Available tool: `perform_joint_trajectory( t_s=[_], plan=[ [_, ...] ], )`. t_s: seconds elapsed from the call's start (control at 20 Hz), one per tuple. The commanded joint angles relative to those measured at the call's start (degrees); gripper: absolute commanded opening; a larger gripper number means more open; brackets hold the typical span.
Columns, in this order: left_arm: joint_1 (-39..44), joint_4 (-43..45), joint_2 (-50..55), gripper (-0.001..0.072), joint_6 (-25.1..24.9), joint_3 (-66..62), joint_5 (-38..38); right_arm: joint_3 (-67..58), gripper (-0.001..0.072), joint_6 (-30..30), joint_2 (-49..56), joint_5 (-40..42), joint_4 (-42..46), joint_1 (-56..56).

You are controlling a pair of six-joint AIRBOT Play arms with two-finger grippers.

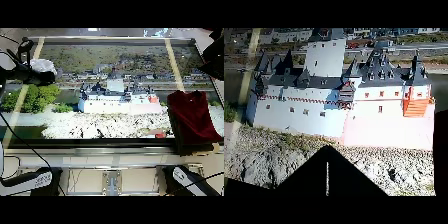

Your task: Fold the shirts.

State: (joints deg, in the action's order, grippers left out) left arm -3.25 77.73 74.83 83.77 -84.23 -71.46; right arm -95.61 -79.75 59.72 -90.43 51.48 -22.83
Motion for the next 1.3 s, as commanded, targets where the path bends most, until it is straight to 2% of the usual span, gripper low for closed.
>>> perform_joint_trajectory(
  t_s=[0.0,0.1,0.15,0.2,0.25,0.35,0.4,0.45,0.5,0.55,0.7,0.8,0.85,0.95,1.25],
  plan=[
    [-0.02,0.00,0.02,0.0013,0.00,-0.02,0.02,-0.04,0.0012,-0.02,0.02,-0.44,0.00,0.02],
    [-0.02,0.26,0.17,0.0017,-0.04,0.00,1.95,-0.04,0.0012,0.00,0.04,-0.35,0.00,0.02],
    [-0.07,0.26,0.61,0.0060,-0.02,-0.02,8.15,-0.04,0.0012,0.02,0.04,-0.15,0.02,0.02],
    [-0.33,0.26,1.03,0.0253,0.20,-0.02,14.86,-0.02,0.0011,0.22,0.04,0.02,0.02,0.02],
    [-0.76,0.44,1.84,0.0436,5.01,-0.02,23.76,-0.02,0.0012,1.33,0.04,0.04,0.02,0.02],
    [-3.80,0.15,5.14,0.0449,19.80,-0.13,37.94,-0.04,0.0012,2.82,0.04,0.04,0.07,0.02],
    [-5.99,-0.52,7.69,0.0510,26.97,-0.20,41.92,-0.02,0.0011,2.82,0.04,0.20,0.07,0.02],
    [-8.28,-3.02,10.38,0.0612,32.65,-0.20,44.02,-0.02,0.0012,2.82,0.04,0.44,0.07,0.02],
    [-10.62,-6.97,13.22,0.0691,36.15,-0.20,45.53,-0.02,0.0011,2.82,0.04,0.74,0.07,0.02],
    [-12.66,-12.63,16.20,0.0717,36.87,-0.20,47.12,-0.02,0.0012,2.82,0.04,1.18,0.07,0.02],
    [-15.12,-24.72,23.93,0.0718,36.83,-0.22,56.41,-0.02,0.0012,2.82,0.09,2.12,0.07,0.02],
    [-14.60,-28.20,28.20,0.0717,36.83,-1.11,66.20,-0.02,0.0011,2.78,0.07,2.16,-0.07,0.02],
    [-14.29,-28.09,30.64,0.0716,36.79,-3.34,67.32,-0.02,0.0012,2.75,0.09,2.19,-0.09,0.02],
    [-13.68,-28.09,36.83,0.0716,35.19,-10.75,64.72,-0.04,0.0011,2.75,0.07,2.89,-0.09,0.02],
    [-12.13,-28.98,49.29,0.0705,35.47,-25.83,60.89,-0.04,0.0011,2.58,0.07,6.10,-0.63,0.02]
  ],
)
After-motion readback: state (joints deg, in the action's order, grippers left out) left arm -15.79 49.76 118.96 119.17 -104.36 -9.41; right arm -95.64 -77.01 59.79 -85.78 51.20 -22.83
